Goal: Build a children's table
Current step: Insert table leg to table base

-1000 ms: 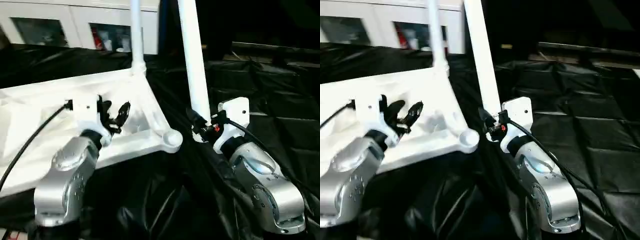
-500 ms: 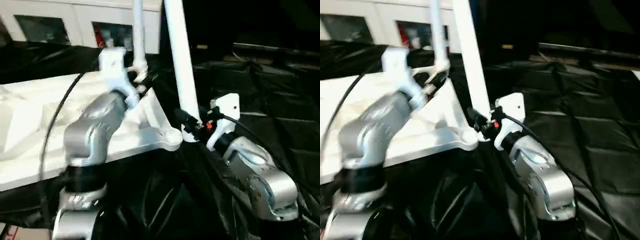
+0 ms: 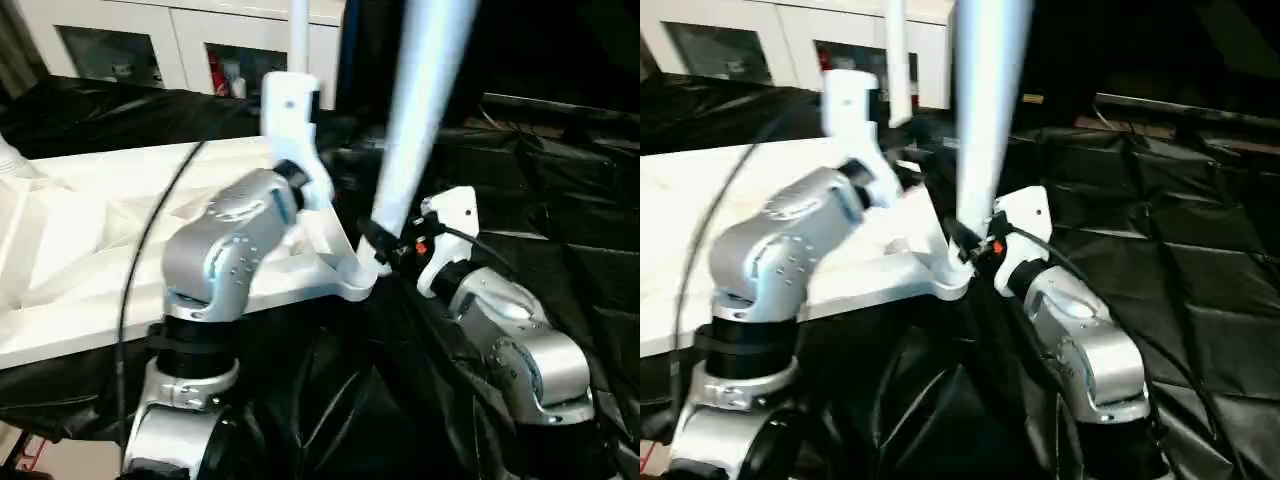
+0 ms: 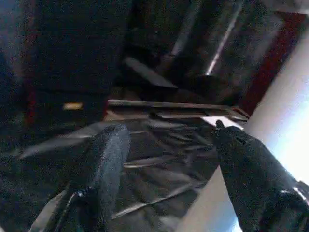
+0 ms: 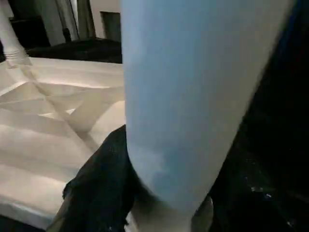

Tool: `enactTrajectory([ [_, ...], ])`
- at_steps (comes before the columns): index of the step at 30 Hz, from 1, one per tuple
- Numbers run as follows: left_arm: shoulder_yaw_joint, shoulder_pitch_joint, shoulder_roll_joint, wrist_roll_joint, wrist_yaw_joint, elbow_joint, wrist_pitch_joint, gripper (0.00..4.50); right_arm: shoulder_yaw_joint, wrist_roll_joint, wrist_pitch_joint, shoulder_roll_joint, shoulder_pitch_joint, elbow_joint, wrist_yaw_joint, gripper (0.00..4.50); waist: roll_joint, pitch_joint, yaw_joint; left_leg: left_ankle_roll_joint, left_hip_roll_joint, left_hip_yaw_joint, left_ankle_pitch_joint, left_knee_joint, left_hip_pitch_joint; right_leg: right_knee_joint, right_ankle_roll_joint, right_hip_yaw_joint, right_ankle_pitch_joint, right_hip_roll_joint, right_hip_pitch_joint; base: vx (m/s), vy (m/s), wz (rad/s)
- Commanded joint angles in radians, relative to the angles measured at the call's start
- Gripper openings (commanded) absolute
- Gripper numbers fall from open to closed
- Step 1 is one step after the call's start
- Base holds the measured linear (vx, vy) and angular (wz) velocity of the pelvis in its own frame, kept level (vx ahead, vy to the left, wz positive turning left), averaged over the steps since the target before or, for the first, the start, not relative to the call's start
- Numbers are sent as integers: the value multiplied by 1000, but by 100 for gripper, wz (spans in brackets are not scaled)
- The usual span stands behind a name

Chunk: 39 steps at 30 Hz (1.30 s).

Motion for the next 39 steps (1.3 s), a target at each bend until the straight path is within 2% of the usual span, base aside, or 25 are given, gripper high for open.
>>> enactTrajectory([
  [1,-64,-39,-32,-27,-38,-15,6,323,45,-9,3,5,-14,1,25,187,-7,-97,2,0,75,-25,-141,-92,16,-72,-204,47,-286,-91,49,0,0,0],
  [2,-68,-44,-36,-25,-39,-11,2,323,47,-10,2,8,-17,3,25,187,-4,-98,3,1,75,-26,-139,-91,16,-71,-203,47,-287,-91,50,0,0,0],
  [5,-77,-49,-35,-14,-39,-4,-9,323,48,-12,0,11,-21,3,24,187,-6,-100,3,4,75,-27,-136,-92,14,-73,-195,46,-293,-90,50,0,0,0],
  [8,-82,-51,-24,6,-35,5,-29,323,46,-8,-6,10,-24,5,22,187,-3,-102,2,7,75,-27,-131,-92,14,-72,-194,45,-283,-87,49,0,0,0],
  [10,-83,-46,21,90,7,53,-84,323,-3,57,28,41,-29,-2,17,187,0,-103,1,7,75,-28,-143,-93,14,-73,-189,45,-288,-86,49,0,0,0],
  [12,-81,-33,65,136,12,81,-129,323,-47,109,61,46,-42,-5,27,187,7,-105,-1,5,73,-32,-163,-96,15,-75,-172,45,-304,-86,50,0,0,0],
  [14,-84,-12,116,178,16,100,-151,323,-87,139,82,37,-58,4,34,187,6,-106,-1,-2,74,-33,-167,-97,18,-75,-170,44,-302,-85,48,0,0,0],
  [15,-83,-3,135,191,16,108,-160,323,-101,147,89,33,-65,10,36,187,6,-106,-4,-5,74,-32,-162,-97,16,-73,-170,45,-297,-84,50,0,0,0],
  [16,-68,18,157,193,16,115,-160,323,-122,169,106,25,-71,14,43,187,13,-107,-3,-20,74,-31,-169,-97,21,-72,-171,44,-288,-81,45,0,0,0],
  [17,-55,32,166,188,17,117,-155,323,-137,187,122,21,-74,16,50,187,21,-108,-2,-26,73,-32,-168,-96,21,-68,-177,44,-275,-82,46,0,0,0],
  [19,-33,70,200,187,14,106,-145,323,-155,222,152,-3,-73,16,82,187,16,-110,-2,-23,73,-30,-155,-97,17,-67,-192,44,-241,-81,49,0,0,0],
  [23,-9,112,237,189,6,85,-141,323,-176,274,209,-40,-67,16,134,187,21,-113,4,-13,75,-28,-132,-93,19,-61,-217,44,-206,-83,50,0,0,0],
  [24,-14,138,264,190,-26,77,-152,323,-199,348,265,-55,-68,23,176,187,18,-114,6,-9,75,-27,-133,-92,23,-61,-223,44,-205,-83,49,0,0,0],
  [25,-16,140,266,190,-30,76,-153,323,-201,352,268,-56,-69,24,178,187,19,-114,7,-4,75,-28,-132,-92,22,-60,-228,44,-201,-85,51,0,0,0],
  [26,-36,159,292,194,-65,67,-162,323,-221,398,304,-58,-72,35,194,187,17,-113,7,1,75,-28,-126,-93,20,-62,-228,44,-205,-84,50,0,0,0],
  [27,-91,202,354,194,-160,58,-184,323,-252,456,355,-70,-86,74,230,187,12,-112,6,1,76,-27,-129,-94,20,-62,-227,44,-212,-85,50,0,0,0],
  [28,-143,240,411,205,-241,56,-214,323,-263,472,373,-82,-97,109,261,187,15,-109,5,-2,77,-28,-140,-98,20,-63,-218,43,-250,-84,47,0,0,0],
  [29,-152,245,420,209,-252,56,-222,323,-265,474,376,-84,-100,114,265,187,17,-110,6,-6,76,-30,-144,-98,21,-63,-215,42,-259,-85,45,0,0,0],
  [31,-204,271,468,217,-326,54,-235,323,-253,454,372,-106,-114,152,292,187,10,-109,3,-18,76,-24,-151,-100,22,-64,-207,44,-291,-86,42,0,0,0],
  [32,-204,271,468,217,-326,54,-235,323,-253,454,372,-106,-114,152,292,187,12,-107,4,-23,76,-24,-160,-100,24,-66,-205,44,-306,-86,40,0,0,0],
  [34,-236,290,487,191,-398,51,-228,323,-212,401,337,-133,-130,190,318,187,0,-106,2,-35,77,-20,-184,-100,25,-71,-195,44,-363,-89,38,0,0,0],
  [36,-266,299,502,186,-446,51,-228,323,-185,371,316,-145,-142,213,325,187,4,-103,1,-47,77,-21,-202,-103,24,-75,-182,44,-409,-90,35,0,0,0],
  [37,-284,300,508,189,-463,58,-220,323,-181,372,315,-146,-151,224,323,187,1,-105,0,-49,77,-20,-208,-103,25,-77,-176,43,-418,-90,36,0,0,0],
  [38,-297,299,508,204,-467,75,-239,308,-183,377,319,-142,-159,231,319,187,-2,-105,0,-49,77,-19,-213,-102,28,-78,-169,45,-428,-91,33,0,0,0],
  [39,-305,292,500,217,-461,101,-244,297,-175,370,314,-144,-164,238,318,187,-5,-105,-2,-47,76,-19,-214,-102,25,-79,-165,44,-440,-90,34,0,0,0],
])
